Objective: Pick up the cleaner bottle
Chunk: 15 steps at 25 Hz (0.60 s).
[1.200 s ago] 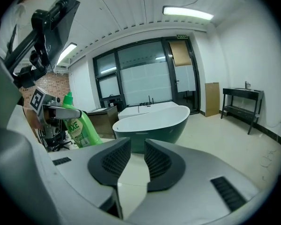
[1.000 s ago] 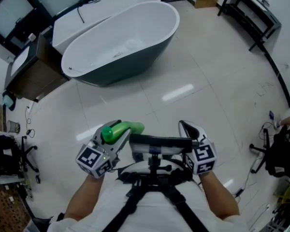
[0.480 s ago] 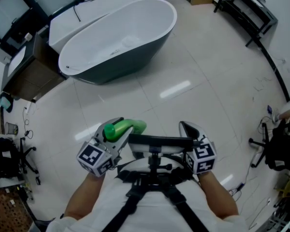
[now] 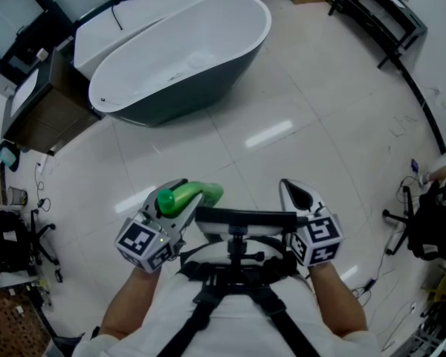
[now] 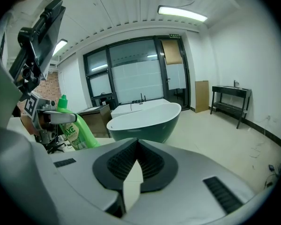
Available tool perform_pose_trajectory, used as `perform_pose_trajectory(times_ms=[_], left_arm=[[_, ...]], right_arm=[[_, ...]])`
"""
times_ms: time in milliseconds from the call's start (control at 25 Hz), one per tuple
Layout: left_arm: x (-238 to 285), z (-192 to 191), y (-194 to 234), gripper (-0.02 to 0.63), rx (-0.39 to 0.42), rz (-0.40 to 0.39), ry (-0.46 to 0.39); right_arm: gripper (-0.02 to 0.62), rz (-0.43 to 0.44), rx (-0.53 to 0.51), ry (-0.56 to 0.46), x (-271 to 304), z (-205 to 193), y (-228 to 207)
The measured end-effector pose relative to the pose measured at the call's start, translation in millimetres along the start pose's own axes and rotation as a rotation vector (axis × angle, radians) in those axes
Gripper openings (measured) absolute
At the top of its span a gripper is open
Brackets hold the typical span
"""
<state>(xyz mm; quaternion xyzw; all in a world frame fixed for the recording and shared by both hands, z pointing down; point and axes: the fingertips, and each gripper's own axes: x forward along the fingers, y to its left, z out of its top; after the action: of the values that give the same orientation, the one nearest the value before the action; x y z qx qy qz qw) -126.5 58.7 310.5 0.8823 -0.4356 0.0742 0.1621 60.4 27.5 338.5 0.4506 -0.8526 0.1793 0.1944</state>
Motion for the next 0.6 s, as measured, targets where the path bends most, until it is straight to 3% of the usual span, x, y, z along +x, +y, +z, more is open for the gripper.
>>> perform_pose_trajectory(times_ms=[320, 600], left_arm=[[-5.7, -3.7, 2.5, 0.178, -0.016, 0.028, 0.015], [-9.7, -3.5, 5.0, 0.178, -0.023, 0.053, 0.032]], right_arm=[[0.006, -0.009, -0.069, -0.014, -7.0, 6.9, -3.9], [0.006, -0.012, -0.07, -0.031, -9.2, 17.0, -14.8]])
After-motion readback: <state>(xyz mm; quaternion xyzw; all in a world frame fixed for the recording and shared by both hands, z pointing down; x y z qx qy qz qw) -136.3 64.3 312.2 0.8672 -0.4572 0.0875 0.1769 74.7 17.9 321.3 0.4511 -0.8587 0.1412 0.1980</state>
